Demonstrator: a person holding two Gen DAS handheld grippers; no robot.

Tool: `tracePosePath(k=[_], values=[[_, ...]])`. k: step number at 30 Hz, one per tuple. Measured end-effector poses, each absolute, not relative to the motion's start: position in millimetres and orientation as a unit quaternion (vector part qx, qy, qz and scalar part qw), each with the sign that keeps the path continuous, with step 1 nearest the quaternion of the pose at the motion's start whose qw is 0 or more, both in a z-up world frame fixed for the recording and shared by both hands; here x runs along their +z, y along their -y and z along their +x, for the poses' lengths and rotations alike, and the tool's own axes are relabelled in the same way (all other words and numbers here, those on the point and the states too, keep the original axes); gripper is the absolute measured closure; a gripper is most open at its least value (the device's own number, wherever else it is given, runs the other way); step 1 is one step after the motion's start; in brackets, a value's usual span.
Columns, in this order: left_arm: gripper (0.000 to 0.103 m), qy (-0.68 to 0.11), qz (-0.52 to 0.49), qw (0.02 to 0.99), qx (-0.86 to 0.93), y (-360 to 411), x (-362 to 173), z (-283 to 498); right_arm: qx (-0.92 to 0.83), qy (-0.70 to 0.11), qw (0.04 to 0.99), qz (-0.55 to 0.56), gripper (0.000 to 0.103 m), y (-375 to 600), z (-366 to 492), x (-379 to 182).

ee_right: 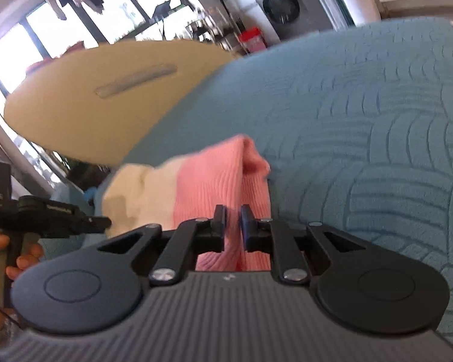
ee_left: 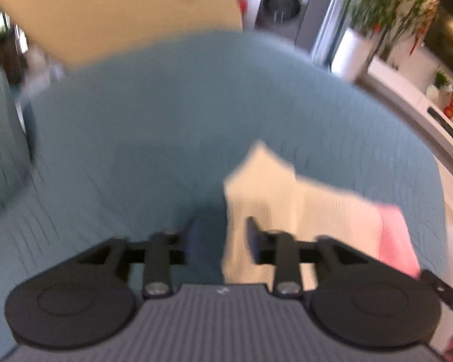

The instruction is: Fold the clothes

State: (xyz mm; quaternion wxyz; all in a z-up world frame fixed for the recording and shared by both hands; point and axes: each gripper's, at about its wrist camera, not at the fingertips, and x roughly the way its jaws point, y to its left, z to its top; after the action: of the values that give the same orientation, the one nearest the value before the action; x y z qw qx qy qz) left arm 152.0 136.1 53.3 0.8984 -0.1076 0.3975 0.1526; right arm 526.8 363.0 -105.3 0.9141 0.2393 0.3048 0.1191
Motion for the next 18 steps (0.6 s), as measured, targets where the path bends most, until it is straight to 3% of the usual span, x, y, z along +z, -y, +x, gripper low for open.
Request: tracePosePath(k=[2,3,4,5,7,10,13,15,17,18], values=[[0.046,-0.382,-0.085,0.905,0.167,-137.0,61.4,161.8,0.123,-0.286,0.916,0.252,0.087,-361.1,533.4,-105.8],[0.04,-0.382,-0.076,0.907,0.161,-137.3,65.2,173.2,0.131,-0.284,0.914,0.259,0.087,-360.6,540.9,-108.5],[0.025,-0.39,-0.069,0.907,0.145,-136.4,66.9,186.1,0.14,-0.282,0.911,0.266,0.086,-360.1,548.4,-111.1],[0.019,-0.399,-0.063,0.905,0.132,-134.8,67.2,196.2,0.148,-0.281,0.908,0.273,0.084,-359.8,556.0,-113.8],[0.02,-0.417,-0.052,0.901,0.112,-131.3,61.1,218.1,0.164,-0.278,0.9,0.292,0.074,-361.8,571.9,-119.6],[0.032,-0.451,-0.04,0.885,0.109,-126.6,40.2,242.1,0.19,-0.279,0.887,0.316,0.064,-362.6,591.7,-129.0],[0.04,-0.459,-0.049,0.88,0.109,-128.6,26.1,246.2,0.191,-0.292,0.884,0.31,0.06,-374.4,611.9,-137.0],[0.051,-0.459,-0.068,0.88,0.105,-133.4,24.1,246.3,0.184,-0.298,0.885,0.307,0.06,-379.8,622.0,-143.4],[0.075,-0.458,-0.085,0.879,0.101,-139.3,23.0,245.7,0.184,-0.303,0.88,0.316,0.06,-383.4,633.1,-151.0],[0.078,-0.458,-0.094,0.878,0.098,-140.6,23.5,245.0,0.19,-0.305,0.876,0.322,0.06,-386.6,640.3,-154.8]])
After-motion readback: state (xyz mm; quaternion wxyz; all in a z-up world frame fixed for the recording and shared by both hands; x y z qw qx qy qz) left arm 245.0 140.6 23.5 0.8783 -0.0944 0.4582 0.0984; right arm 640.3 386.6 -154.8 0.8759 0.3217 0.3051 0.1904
